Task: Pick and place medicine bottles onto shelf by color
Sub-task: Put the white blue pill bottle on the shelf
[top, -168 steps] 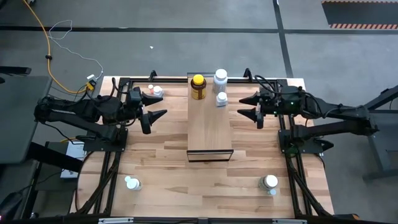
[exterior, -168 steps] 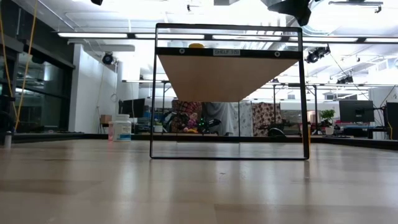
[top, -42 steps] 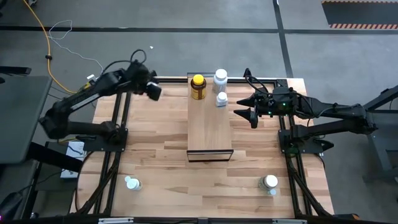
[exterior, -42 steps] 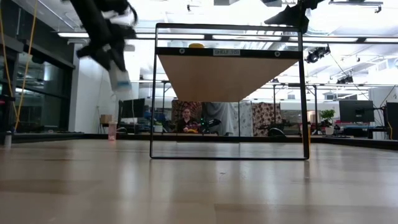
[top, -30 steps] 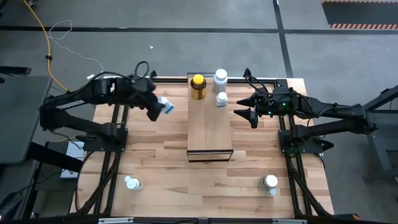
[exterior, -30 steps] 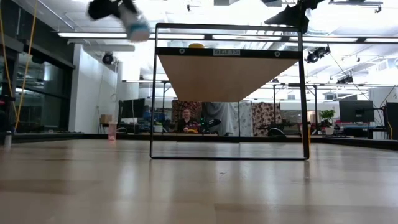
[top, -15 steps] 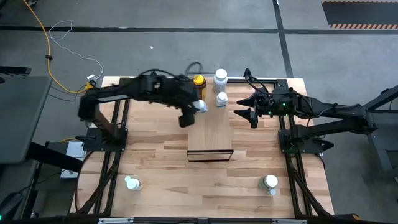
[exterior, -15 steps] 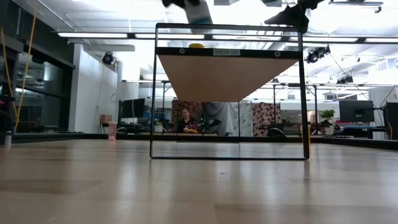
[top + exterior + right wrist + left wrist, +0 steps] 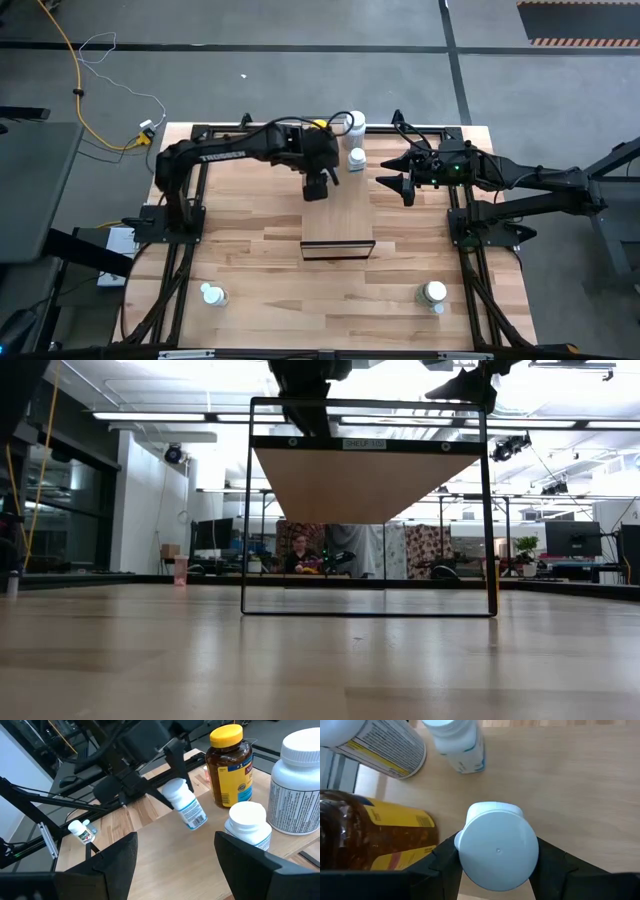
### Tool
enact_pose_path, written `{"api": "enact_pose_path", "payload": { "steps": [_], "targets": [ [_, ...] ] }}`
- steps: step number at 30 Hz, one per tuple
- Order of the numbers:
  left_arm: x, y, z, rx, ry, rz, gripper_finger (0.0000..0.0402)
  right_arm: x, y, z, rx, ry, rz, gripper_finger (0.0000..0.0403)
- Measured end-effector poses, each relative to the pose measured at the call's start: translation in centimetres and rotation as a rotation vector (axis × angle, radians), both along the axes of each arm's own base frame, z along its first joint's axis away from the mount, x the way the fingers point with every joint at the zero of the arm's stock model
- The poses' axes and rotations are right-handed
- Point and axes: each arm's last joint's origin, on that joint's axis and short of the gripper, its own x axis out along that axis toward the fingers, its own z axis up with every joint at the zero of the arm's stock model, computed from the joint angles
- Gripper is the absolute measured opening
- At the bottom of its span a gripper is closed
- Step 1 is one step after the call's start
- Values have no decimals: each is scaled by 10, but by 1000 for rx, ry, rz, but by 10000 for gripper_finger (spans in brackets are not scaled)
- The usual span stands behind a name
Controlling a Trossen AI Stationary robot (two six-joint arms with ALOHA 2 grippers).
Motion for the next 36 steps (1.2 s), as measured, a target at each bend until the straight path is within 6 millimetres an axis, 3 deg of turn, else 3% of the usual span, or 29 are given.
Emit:
{"api": "enact_pose_path", "payload": {
  "steps": [18,29,36],
  "targets": [
    [-11,35,-1,-53,-15,13,170,0,0,0,-7,2,2,255],
    [-10,36,-5,-50,1,-29,171,0,0,0,-7,2,2,255],
    [-6,39,-13,-57,26,-26,192,0,0,0,-5,1,1,255]
  ]
}}
